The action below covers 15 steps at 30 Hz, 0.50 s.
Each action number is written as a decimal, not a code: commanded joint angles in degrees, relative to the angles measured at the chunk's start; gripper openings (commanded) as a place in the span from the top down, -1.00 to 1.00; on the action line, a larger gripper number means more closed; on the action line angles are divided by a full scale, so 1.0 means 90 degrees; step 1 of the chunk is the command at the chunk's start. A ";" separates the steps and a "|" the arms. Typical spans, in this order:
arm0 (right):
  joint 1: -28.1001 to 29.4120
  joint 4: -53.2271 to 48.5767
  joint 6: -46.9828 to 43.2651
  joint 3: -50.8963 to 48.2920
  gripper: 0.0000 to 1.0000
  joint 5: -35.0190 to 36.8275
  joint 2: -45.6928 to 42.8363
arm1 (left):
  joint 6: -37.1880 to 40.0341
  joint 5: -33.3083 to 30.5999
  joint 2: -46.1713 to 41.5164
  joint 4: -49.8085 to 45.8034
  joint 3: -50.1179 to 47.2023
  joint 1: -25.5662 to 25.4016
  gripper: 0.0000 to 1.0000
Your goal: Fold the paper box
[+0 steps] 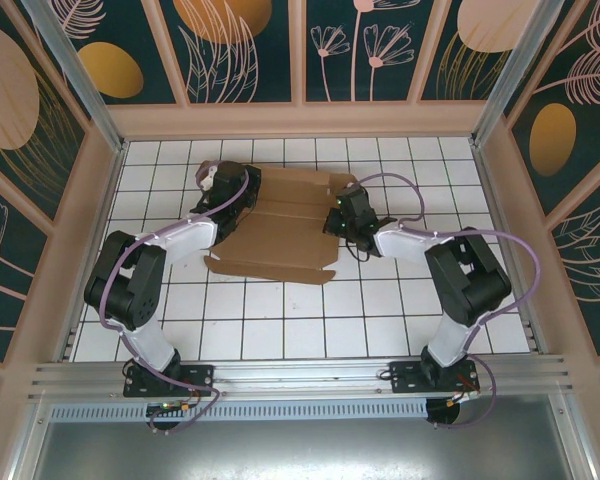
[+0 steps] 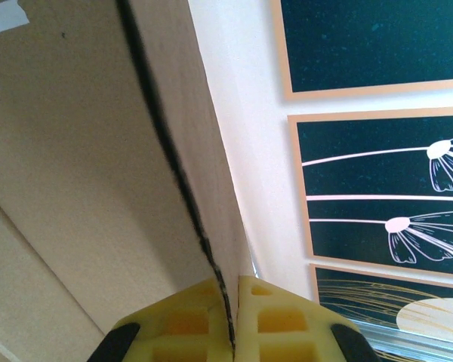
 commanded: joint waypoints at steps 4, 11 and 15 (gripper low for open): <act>-0.0460 0.0379 -0.0006 0.0417 1.00 0.0603 0.0246 | 0.0122 -0.0238 0.0043 -0.0831 -0.0032 0.0024 1.00; -0.0716 0.0330 0.0031 0.0397 1.00 0.0333 0.0517 | 0.0163 -0.0253 0.0028 -0.0869 0.0007 0.0024 1.00; -0.0727 0.0467 -0.0019 0.0436 1.00 -0.0194 0.0819 | 0.0144 -0.0228 0.0039 -0.0887 0.0036 0.0023 1.00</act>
